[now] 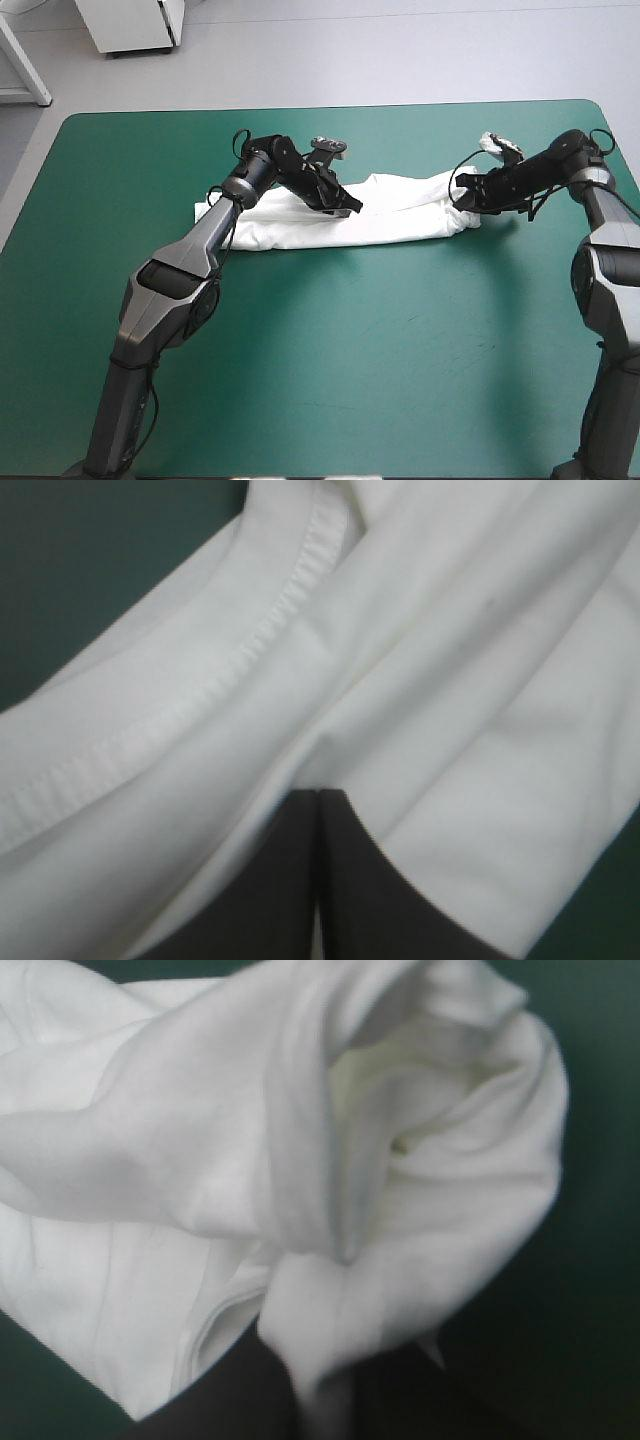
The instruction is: Fold the cloth
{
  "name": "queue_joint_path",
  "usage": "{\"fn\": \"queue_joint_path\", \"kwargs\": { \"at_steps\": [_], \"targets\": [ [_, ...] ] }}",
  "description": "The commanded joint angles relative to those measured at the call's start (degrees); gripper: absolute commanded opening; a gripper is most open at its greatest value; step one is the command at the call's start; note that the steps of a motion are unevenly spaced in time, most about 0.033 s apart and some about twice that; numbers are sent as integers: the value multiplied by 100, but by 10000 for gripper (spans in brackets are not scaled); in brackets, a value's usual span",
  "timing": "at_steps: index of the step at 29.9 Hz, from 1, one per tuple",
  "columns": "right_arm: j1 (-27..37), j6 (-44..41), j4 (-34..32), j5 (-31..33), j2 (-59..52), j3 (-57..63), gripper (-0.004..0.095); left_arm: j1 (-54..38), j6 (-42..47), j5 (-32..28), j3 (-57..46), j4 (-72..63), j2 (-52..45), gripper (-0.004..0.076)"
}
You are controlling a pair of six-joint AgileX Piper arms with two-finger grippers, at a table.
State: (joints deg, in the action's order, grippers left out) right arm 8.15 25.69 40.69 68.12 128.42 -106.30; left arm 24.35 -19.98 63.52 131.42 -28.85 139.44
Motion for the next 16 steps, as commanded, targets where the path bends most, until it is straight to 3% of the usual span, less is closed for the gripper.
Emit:
{"fn": "queue_joint_path", "kwargs": {
  "at_steps": [1,16],
  "targets": [
    [-38,145,483,176,-298,-100,-7,16,26,49,138,15,-331,-9],
    [-98,-31,643,162,-840,-955,-7,16,38,160,138,67,-331,-9]
  ]
}}
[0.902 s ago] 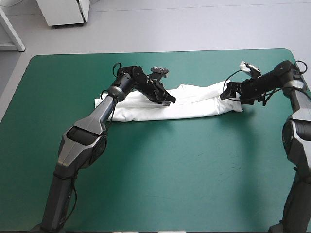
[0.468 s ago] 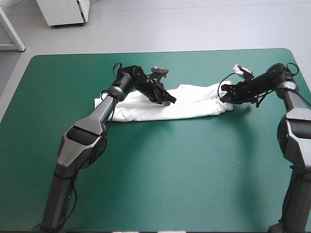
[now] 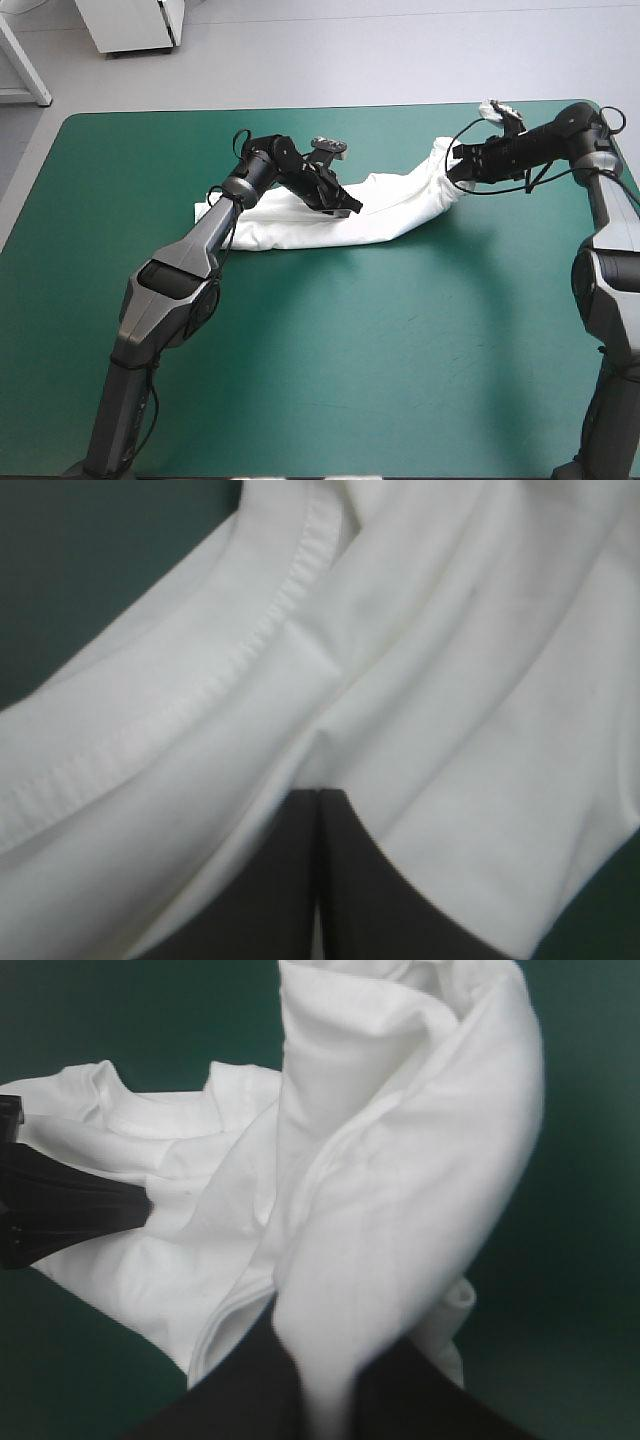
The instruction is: Fold the cloth
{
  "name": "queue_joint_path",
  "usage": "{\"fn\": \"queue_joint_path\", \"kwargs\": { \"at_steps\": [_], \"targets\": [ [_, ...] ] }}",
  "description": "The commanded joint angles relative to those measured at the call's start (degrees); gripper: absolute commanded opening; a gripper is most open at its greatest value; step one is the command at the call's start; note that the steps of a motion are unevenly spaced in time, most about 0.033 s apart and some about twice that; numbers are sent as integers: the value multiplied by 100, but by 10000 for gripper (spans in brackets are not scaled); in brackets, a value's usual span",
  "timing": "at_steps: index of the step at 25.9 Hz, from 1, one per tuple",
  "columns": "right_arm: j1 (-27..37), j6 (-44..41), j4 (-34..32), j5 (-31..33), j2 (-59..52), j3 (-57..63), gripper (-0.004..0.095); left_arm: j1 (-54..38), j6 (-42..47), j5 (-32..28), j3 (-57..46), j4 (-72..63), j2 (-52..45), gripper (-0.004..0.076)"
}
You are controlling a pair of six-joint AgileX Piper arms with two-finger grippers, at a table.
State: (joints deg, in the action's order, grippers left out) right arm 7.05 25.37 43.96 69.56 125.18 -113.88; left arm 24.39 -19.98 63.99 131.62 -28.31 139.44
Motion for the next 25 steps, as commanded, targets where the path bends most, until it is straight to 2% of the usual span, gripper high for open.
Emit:
{"fn": "queue_joint_path", "kwargs": {
  "at_steps": [1,25],
  "targets": [
    [11,-5,316,18,-530,-197,-7,12,38,112,118,13,-331,-9],
    [11,-51,808,18,-1171,-570,-7,12,38,112,118,49,-322,-9]
  ]
}}
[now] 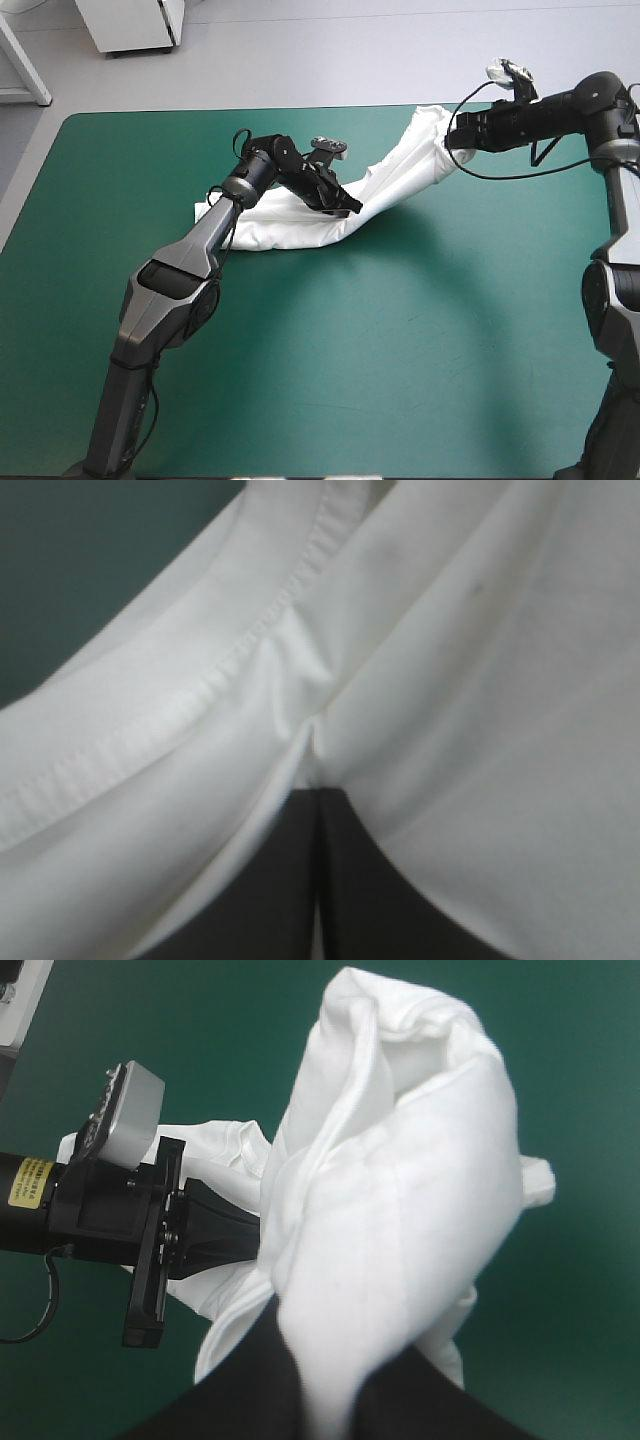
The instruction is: Fold the cloth
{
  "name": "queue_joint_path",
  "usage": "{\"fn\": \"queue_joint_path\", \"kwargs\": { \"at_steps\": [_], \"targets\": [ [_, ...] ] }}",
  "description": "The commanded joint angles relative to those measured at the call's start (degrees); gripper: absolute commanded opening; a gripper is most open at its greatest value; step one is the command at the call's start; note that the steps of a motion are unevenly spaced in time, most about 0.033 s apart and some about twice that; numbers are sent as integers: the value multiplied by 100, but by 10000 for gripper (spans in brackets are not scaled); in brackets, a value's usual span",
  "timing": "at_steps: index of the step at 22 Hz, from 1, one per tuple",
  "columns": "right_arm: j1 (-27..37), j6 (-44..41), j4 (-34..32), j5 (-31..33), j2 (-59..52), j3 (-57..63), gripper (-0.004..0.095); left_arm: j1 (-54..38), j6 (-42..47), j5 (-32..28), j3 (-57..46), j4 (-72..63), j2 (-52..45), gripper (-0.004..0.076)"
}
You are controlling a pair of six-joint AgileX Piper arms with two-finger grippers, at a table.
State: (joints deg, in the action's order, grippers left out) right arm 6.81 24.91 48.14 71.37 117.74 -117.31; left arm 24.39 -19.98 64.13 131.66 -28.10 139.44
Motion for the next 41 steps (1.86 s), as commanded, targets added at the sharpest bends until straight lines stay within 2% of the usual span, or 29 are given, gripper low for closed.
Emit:
{"fn": "queue_joint_path", "kwargs": {
  "at_steps": [1,6,10,15,23,29,36,41],
  "targets": [
    [22,-5,391,-163,-426,-226,-7,0,38,188,140,40,-347,-9],
    [-385,-5,367,-174,-426,-226,-7,-170,166,976,975,199,-496,-8],
    [-1004,-5,382,-395,-426,-226,-7,-335,465,976,1305,905,-1097,31],
    [-1823,18,622,-902,-401,-352,-7,-807,603,976,1305,966,-1998,36],
    [-3089,-200,647,-1370,534,-1281,-9,-865,907,976,1305,1853,-3016,36],
    [-3440,-190,676,-1499,1030,-1281,-10,-865,1019,976,1305,2596,-3552,36],
    [-3572,-46,825,-1587,1199,-1269,-9,-865,1274,966,1305,3678,-3684,36],
    [-3704,-20,904,-1637,1342,-1280,-11,-865,1297,966,1305,3742,-3747,36]
  ]
}}
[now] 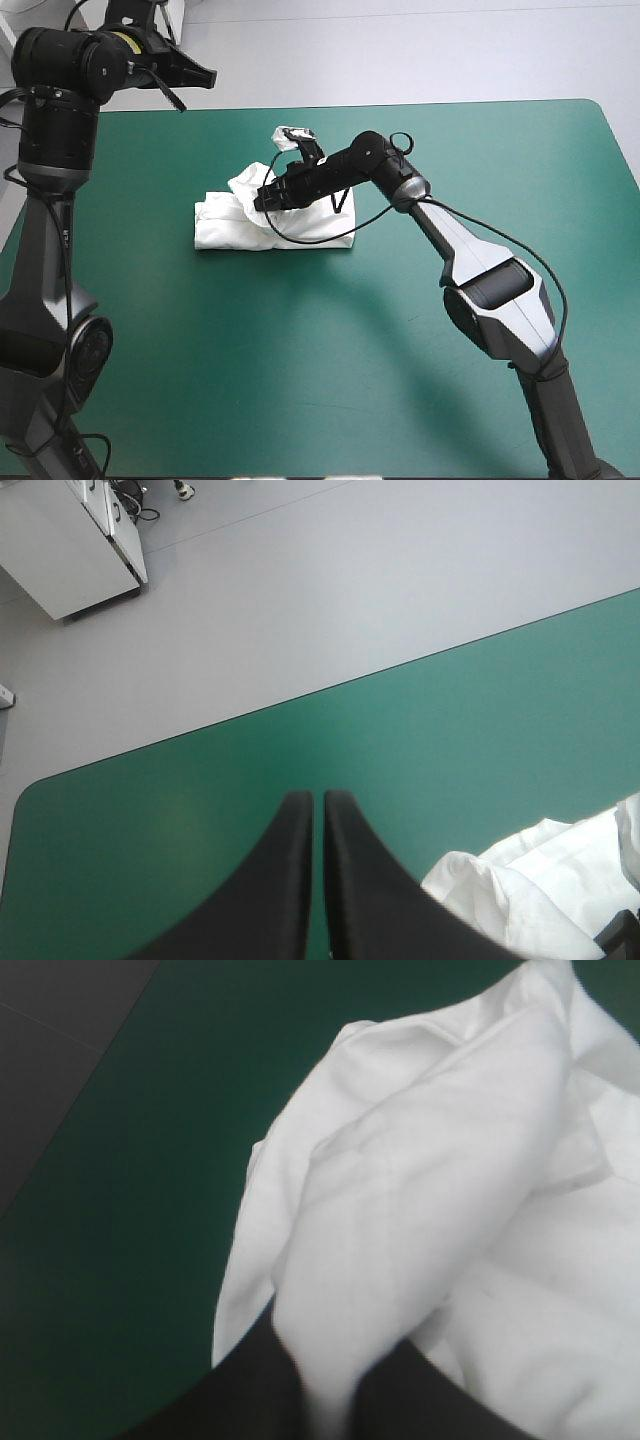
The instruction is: Fold the cloth
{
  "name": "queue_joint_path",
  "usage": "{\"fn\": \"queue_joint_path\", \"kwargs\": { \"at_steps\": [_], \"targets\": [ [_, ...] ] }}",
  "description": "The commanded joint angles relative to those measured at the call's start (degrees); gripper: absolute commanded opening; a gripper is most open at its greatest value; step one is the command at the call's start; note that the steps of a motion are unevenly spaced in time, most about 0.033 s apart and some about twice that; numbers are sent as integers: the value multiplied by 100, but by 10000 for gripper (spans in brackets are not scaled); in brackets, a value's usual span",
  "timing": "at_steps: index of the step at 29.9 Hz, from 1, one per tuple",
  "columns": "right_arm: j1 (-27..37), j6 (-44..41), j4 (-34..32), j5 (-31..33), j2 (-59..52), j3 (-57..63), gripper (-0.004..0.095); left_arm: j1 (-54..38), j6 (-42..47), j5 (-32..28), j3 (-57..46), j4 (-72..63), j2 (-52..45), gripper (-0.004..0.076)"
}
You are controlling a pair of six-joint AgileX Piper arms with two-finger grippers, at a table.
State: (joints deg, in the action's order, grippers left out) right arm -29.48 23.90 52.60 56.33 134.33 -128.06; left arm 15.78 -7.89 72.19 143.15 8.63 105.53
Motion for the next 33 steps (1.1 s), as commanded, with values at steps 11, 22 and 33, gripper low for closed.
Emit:
{"fn": "queue_joint_path", "kwargs": {
  "at_steps": [11,22,33],
  "targets": [
    [-254,56,699,13,225,-784,384,7,91,160,155,-181,-470,36],
    [-182,-449,-295,904,309,-1866,523,7,77,160,155,-256,-539,36],
    [1268,-1400,-1425,1342,-322,-2016,523,-3,43,160,145,-174,-781,36]
  ]
}}
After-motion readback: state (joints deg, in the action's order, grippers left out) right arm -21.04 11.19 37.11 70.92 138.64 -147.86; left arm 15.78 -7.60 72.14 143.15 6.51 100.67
